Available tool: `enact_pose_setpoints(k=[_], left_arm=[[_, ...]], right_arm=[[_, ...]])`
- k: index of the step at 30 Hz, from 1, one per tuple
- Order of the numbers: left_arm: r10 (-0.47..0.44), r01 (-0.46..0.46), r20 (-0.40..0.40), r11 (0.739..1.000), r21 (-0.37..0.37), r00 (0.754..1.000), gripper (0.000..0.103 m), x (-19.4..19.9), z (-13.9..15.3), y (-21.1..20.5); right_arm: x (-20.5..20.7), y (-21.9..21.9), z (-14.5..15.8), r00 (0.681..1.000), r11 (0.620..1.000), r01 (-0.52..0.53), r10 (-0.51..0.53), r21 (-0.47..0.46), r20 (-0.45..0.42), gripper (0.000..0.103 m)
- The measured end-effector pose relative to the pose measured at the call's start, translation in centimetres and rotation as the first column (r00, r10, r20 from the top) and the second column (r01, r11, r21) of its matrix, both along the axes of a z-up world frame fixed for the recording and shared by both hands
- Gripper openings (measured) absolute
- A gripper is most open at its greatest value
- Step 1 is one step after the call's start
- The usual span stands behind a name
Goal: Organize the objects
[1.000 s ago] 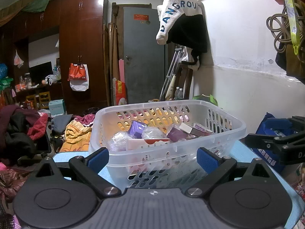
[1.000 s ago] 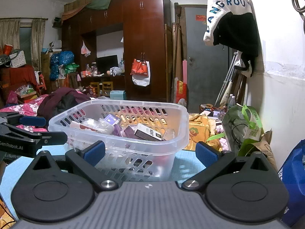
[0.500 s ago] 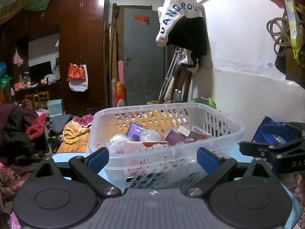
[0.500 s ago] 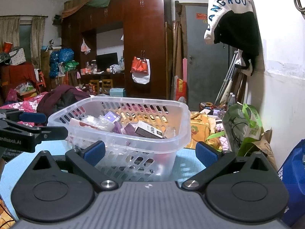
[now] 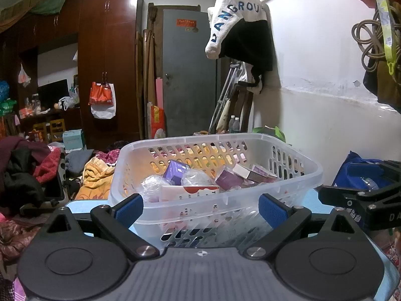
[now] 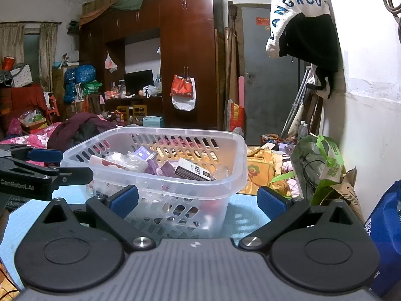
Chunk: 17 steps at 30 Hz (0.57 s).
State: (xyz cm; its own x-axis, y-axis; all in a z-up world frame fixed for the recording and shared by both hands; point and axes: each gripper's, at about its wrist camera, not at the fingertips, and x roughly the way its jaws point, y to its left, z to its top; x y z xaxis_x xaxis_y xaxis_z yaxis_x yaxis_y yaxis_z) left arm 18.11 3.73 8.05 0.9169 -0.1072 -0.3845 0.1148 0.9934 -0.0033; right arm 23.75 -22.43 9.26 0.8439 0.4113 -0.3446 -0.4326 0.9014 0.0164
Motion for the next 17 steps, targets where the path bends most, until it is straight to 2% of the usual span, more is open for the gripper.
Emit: enact_pose_setpoints(k=[5, 17], left_arm=[[0.002, -0.002, -0.009, 1.0, 0.016, 1.0, 0.1, 0.21, 0.09, -0.46], [0.006, -0.006, 0.0, 1.0, -0.008, 1.0, 0.1, 0.84, 0.26, 0.01]], right_arm=[[0.19, 0.09, -0.15, 1.0, 1.0, 0.01, -0.01, -0.009, -0.012, 0.103], [0.07, 0.21, -0.01, 1.0, 1.0, 0.007, -0.008, -0.016, -0.007, 0.103]])
